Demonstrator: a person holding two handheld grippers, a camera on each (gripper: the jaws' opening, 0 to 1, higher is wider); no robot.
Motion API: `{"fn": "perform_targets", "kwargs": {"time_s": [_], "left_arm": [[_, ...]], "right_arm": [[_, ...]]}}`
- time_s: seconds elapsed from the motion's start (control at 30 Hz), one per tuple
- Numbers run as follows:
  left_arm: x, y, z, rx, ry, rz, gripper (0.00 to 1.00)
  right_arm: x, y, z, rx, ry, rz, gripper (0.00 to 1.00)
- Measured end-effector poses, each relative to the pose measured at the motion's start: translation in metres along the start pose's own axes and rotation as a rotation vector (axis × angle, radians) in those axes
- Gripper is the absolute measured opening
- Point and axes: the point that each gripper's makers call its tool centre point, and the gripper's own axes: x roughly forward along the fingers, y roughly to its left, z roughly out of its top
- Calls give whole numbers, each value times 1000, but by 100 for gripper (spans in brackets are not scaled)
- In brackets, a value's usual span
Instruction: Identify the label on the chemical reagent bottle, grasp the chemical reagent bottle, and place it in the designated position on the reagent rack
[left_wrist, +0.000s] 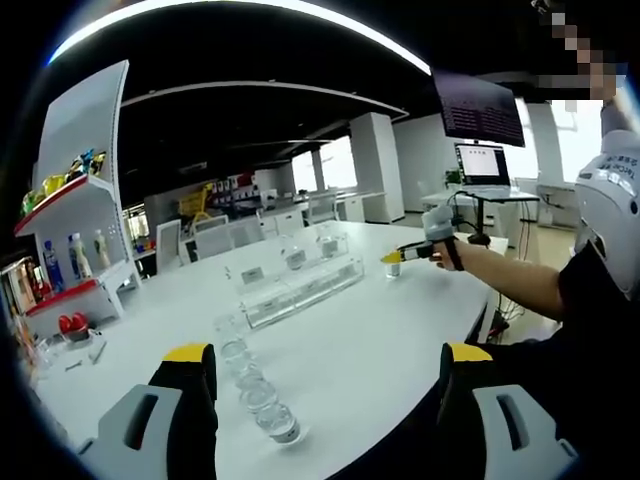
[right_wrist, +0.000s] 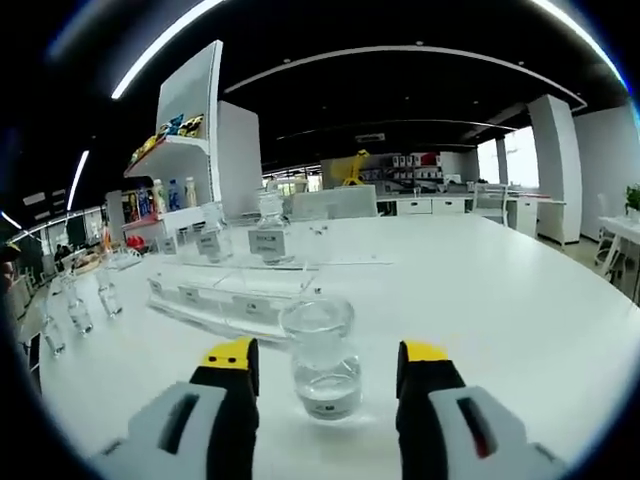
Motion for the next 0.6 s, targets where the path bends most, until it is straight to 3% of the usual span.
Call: {"fn": "perform_targets", "kwargs": {"time_s": [0.07, 0.23, 0.6], "left_arm": [[0, 0, 0, 0, 1, -2, 92], [1, 0, 3, 2, -2, -1, 92], [1, -1, 3, 2, -1, -2, 92]], "right_arm": [[-1, -1, 2, 7, -12, -3, 37], [0, -1, 1, 2, -14, -2, 32], [-1, 6, 1, 15, -25, 9, 27]]}}
